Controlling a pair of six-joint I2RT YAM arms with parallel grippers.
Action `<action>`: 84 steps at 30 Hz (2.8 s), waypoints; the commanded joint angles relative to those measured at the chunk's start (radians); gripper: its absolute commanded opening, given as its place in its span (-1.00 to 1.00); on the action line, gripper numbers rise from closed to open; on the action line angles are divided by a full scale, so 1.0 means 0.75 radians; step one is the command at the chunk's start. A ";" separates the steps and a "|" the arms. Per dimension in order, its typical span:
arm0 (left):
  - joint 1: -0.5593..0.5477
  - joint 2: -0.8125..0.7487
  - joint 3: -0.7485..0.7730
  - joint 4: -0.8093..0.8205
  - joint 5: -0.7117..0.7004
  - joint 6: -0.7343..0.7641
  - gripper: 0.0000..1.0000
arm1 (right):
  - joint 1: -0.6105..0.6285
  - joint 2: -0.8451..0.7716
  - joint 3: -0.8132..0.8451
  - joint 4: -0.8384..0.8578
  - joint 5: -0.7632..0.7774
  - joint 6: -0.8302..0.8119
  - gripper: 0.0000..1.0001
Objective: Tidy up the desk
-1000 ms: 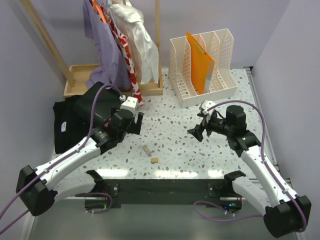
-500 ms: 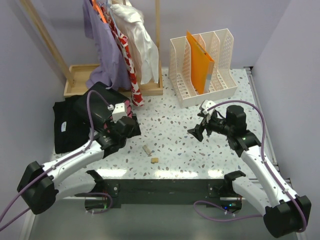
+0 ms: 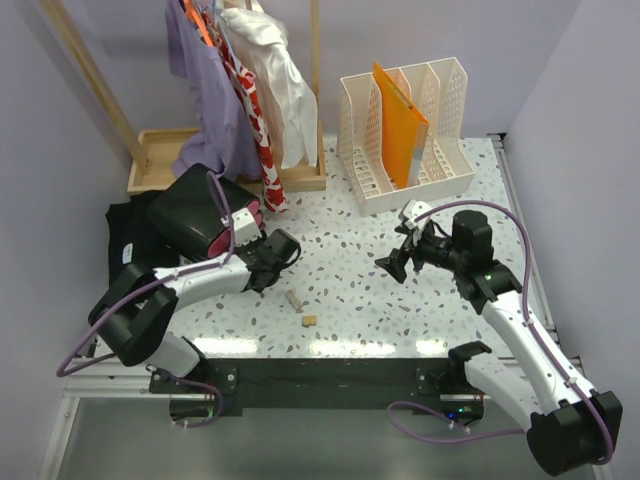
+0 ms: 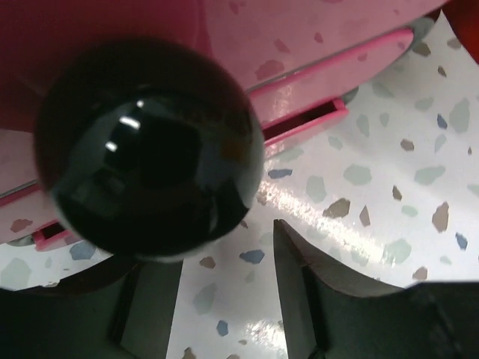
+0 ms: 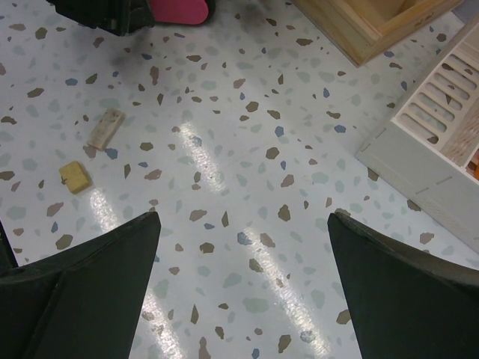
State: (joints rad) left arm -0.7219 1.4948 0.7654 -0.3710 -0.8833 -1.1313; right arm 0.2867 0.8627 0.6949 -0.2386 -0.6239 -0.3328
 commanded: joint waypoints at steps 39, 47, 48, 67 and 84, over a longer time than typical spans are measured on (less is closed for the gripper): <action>-0.336 0.320 0.364 -0.648 -0.244 -0.737 -0.62 | -0.006 -0.023 0.000 0.032 -0.021 -0.012 0.97; -0.375 0.257 0.358 -0.622 -0.158 -0.670 0.18 | -0.006 -0.031 0.000 0.032 -0.023 -0.012 0.97; -0.377 0.218 0.352 -0.569 -0.125 -0.589 0.32 | -0.008 -0.034 0.000 0.032 -0.021 -0.012 0.97; -0.387 -0.210 -0.018 -0.041 0.501 0.095 0.61 | -0.012 -0.021 -0.006 0.038 -0.025 -0.012 0.97; -0.408 0.206 0.231 -0.428 0.345 -0.492 0.01 | -0.016 -0.021 -0.004 0.036 -0.025 -0.010 0.97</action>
State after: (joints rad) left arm -1.0225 1.6459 0.9146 -0.6563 -0.5838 -1.4185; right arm 0.2802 0.8505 0.6949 -0.2394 -0.6239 -0.3336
